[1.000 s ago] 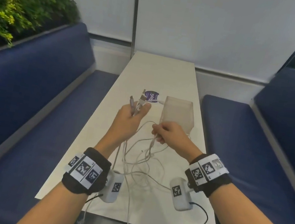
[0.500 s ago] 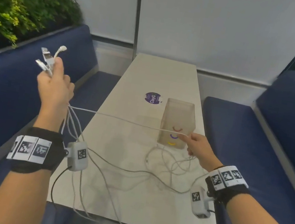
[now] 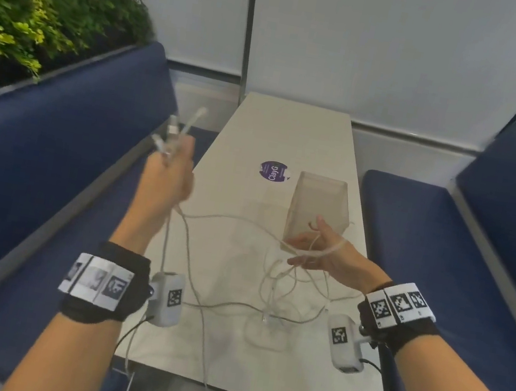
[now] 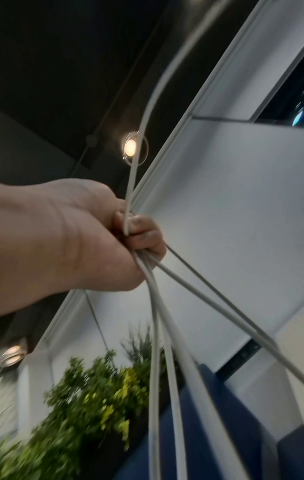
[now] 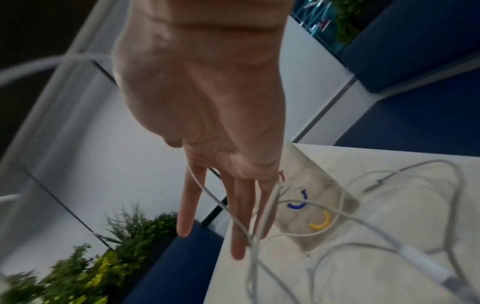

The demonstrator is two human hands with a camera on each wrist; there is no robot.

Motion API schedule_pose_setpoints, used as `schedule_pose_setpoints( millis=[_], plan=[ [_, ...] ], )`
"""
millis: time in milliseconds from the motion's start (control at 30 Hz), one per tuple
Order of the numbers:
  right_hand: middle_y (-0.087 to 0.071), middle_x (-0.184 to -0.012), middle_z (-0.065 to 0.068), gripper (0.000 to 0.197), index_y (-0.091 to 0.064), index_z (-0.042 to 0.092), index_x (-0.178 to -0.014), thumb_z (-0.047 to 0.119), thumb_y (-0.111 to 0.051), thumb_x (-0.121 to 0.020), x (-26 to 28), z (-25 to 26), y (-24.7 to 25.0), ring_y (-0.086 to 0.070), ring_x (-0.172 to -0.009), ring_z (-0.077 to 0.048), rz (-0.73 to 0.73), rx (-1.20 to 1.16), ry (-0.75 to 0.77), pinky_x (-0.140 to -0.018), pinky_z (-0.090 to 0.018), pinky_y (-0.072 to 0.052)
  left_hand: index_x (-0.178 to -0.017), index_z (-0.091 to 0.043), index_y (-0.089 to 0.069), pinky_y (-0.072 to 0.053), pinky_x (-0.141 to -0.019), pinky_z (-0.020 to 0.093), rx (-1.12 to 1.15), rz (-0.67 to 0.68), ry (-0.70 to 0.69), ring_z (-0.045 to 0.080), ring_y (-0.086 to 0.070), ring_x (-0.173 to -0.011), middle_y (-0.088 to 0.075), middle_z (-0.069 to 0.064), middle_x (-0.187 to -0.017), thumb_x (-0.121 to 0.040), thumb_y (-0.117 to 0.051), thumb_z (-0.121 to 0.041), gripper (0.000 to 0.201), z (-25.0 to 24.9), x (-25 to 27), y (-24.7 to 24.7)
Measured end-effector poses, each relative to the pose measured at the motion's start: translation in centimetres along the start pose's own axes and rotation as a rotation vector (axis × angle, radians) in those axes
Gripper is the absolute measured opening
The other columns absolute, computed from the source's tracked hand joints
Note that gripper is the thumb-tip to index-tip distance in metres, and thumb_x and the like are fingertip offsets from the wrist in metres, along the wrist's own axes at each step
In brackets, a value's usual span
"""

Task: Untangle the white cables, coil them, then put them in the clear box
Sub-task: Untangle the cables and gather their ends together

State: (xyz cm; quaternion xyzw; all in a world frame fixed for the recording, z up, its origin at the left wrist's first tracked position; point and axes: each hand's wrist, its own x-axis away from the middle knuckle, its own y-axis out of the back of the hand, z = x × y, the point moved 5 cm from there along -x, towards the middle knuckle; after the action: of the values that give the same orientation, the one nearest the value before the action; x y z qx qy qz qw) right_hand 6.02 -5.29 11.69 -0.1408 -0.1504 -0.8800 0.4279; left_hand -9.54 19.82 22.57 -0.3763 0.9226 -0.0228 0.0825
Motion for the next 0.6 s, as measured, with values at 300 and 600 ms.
schedule_pose_setpoints(
  millis=[300, 600],
  plan=[
    [-0.050, -0.097, 0.009, 0.034, -0.050, 0.000, -0.133, 0.003, -0.032, -0.104, -0.6, 4.4, -4.1, -0.058, -0.075, 0.007, -0.006, 0.202, 0.131, -0.061, -0.013, -0.050, -0.101, -0.019, -0.074, -0.037, -0.061, 0.029, -0.308, 0.525, -0.039, 0.017, -0.045, -0.057, -0.048, 0.003, -0.058, -0.086, -0.074, -0.047, 0.032, 4.9, 4.7, -10.8],
    [-0.048, -0.084, 0.004, 0.016, -0.049, 0.010, -0.102, 0.003, -0.054, -0.089, -0.6, 3.8, -3.5, -0.044, -0.074, -0.017, 0.010, 0.264, 0.242, -0.070, -0.037, -0.041, -0.078, -0.007, -0.071, -0.031, -0.049, 0.024, -0.341, 0.296, -0.110, 0.001, -0.040, -0.039, -0.048, -0.013, -0.042, -0.103, -0.054, -0.034, 0.041, 4.2, 3.4, -10.0]
  ],
)
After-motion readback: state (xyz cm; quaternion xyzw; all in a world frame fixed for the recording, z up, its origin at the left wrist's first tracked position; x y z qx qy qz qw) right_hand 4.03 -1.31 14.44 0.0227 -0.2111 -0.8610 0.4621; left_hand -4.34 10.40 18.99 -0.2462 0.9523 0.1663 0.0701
